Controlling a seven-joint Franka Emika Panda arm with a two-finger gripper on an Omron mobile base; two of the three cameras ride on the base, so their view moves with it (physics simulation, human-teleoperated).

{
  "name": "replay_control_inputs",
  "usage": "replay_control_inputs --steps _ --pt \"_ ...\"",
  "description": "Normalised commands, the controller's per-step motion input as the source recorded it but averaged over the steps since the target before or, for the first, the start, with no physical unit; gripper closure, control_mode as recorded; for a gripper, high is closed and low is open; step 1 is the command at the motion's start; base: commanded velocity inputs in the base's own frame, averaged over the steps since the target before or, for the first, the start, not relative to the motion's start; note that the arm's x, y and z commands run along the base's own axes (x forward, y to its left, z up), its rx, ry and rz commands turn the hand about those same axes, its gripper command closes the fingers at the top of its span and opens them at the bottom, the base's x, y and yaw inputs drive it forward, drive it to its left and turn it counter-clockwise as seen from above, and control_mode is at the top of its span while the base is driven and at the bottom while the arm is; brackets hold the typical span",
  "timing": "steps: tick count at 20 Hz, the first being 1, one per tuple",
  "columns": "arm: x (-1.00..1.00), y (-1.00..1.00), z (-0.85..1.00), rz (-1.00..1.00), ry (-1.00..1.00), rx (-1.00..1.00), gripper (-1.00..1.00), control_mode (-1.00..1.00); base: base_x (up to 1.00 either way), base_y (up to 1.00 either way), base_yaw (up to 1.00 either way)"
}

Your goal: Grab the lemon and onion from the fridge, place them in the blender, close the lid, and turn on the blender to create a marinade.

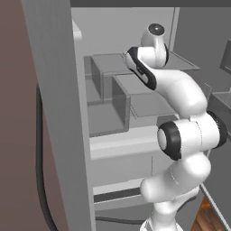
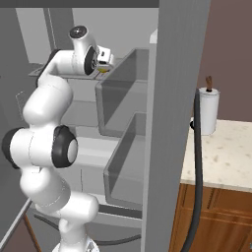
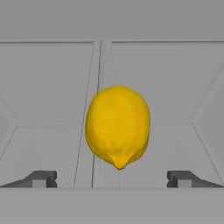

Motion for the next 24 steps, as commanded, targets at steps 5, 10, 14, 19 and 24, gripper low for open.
replay_control_inputs --steps 5,10,14,19,24 --pt "0.25 -0.01 -0.03 0.0 0.0 0.0 -1.0 -1.0 0.0 0.0 0.0" --pt "0.25 -0.02 0.0 0.0 0.0 0.0 -1.0 -1.0 0.0 0.0 0.0" --pt "0.23 -0.03 -0.01 0.0 0.0 0.0 -1.0 -1.0 0.0 0.0 0.0" --pt "0.21 -0.01 -0.05 0.0 0.01 0.0 -1.0 -1.0 0.0 0.0 0.0" --pt "0.15 0.0 -0.15 0.0 0.0 0.0 -1.0 -1.0 0.0 0.0 0.0"
